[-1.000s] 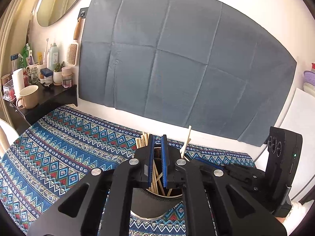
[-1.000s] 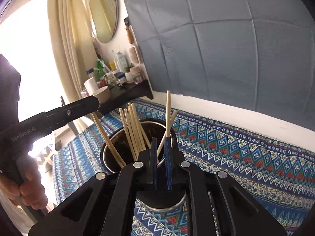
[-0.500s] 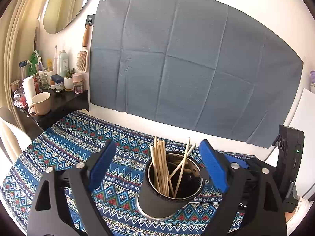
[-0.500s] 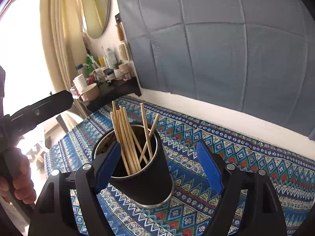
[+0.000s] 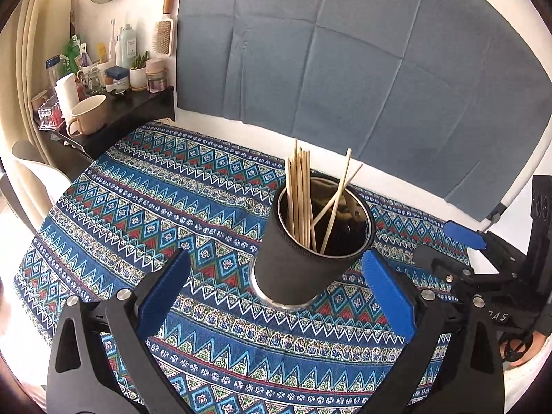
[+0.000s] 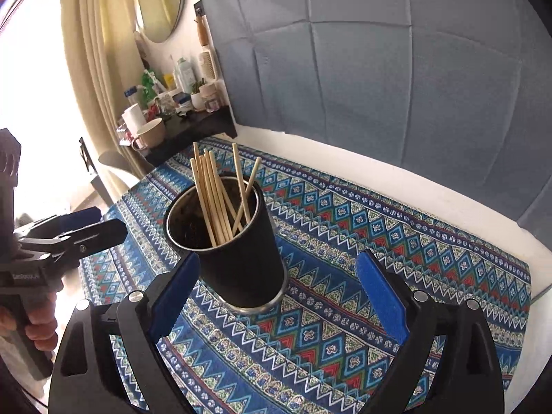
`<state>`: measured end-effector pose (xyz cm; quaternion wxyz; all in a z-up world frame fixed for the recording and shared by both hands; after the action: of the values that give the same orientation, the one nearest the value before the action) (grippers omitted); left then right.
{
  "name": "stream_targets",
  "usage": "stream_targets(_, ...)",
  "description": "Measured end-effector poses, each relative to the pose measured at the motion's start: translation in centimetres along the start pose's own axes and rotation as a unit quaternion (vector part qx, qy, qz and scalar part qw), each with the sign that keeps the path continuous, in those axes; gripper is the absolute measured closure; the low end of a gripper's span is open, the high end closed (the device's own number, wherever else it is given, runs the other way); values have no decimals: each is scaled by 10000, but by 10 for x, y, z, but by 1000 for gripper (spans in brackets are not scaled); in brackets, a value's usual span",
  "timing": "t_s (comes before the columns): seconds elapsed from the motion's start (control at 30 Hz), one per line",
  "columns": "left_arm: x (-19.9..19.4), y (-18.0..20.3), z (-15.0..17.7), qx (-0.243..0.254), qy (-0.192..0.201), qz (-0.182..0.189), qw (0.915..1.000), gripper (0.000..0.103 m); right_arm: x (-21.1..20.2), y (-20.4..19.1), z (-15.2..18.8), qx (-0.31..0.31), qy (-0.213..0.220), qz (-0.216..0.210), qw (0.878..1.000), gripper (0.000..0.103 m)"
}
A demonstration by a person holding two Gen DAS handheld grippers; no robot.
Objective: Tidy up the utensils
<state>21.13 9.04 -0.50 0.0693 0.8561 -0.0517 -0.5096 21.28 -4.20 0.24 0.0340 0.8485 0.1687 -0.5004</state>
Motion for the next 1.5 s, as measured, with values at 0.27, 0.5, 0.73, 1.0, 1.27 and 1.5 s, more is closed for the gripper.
stream_targets(0.27, -5, 21, 49, -62, -29, -260, 9996, 6, -24, 16, 46, -52, -260, 122, 9996, 15)
stream_targets(0.5, -18, 52, 90, -49, -317, 119, 9994, 6, -43, 13, 86, -52, -498, -45, 9987, 14)
stream_targets(0.73, -41, 62, 109, -422, -397, 137, 9982, 6, -64, 3, 114, -26, -537, -131, 9985, 11)
stream_targets(1.0, -55, 63, 129, -877, -535, 68, 9947, 6, -87, 4, 131, 163, -612, -229, 9977, 8)
stream_targets(1.27, -58, 82, 140, -696, -786, 249, 9942, 6, -103, 3, 148, 160, -715, 135, 9972, 8)
stream_targets(1.5, -57, 104, 145, -340, -877, 222, 9953, 6, -103, 12, 157, 253, -784, 353, 9960, 8)
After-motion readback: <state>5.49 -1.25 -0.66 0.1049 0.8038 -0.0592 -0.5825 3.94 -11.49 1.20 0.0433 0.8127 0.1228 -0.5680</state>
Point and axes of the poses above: each gripper's, at about its wrist camera, not at the fingertips, and x roughly the way its jaws point, y to its right, z to its underside, the point moved 3 cm from there along x, roughly the way its jaws point, and after that the axes turned 15 degrees about -y, right-handed, at the moved point
